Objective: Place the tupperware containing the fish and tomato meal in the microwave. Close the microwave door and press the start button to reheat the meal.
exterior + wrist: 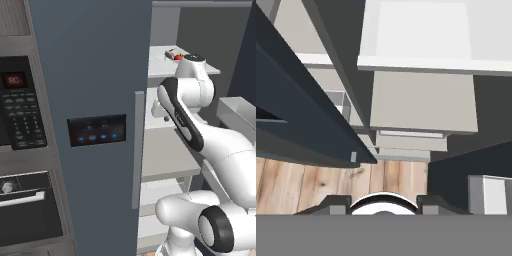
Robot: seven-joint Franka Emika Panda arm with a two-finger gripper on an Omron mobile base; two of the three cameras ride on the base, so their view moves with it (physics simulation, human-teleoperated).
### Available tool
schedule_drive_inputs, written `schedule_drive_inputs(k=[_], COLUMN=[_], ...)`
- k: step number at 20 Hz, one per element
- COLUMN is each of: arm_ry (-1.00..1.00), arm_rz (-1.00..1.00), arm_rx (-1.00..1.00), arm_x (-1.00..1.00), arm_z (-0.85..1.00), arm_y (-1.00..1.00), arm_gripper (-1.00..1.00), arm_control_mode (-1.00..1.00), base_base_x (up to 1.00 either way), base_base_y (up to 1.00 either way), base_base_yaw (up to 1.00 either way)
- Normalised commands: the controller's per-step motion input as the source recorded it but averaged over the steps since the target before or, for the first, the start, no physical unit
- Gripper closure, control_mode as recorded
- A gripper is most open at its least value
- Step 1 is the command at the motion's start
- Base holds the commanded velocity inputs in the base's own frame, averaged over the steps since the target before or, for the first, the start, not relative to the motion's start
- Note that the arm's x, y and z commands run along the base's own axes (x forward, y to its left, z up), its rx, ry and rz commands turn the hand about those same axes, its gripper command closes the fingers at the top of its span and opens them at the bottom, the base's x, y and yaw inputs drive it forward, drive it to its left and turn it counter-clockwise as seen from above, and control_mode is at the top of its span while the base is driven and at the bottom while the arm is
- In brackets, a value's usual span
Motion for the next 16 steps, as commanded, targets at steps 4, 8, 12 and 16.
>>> schedule_drive_inputs(k=[4, 8, 12, 16], arm_ry=[-0.15, -0.28, -0.15, -0.13], arm_rz=[0.03, 0.23, 0.18, 0.19], arm_rx=[-0.02, -0.11, -0.25, -0.34], arm_x=[0.00, 0.00, -0.07, 0.06], arm_z=[0.05, 0.70, 0.67, 0.45], arm_y=[0.03, -0.04, -0.15, -0.47], arm_gripper=[-1.00, -1.00, -1.00, -1.00], arm_control_mode=[-1.00, -1.00, -1.00, -1.00], base_base_x=[0.00, 0.00, 0.00, 0.00], base_base_y=[0.00, 0.00, 0.00, 0.00], base_base_yaw=[0.00, 0.00, 0.00, 0.00])
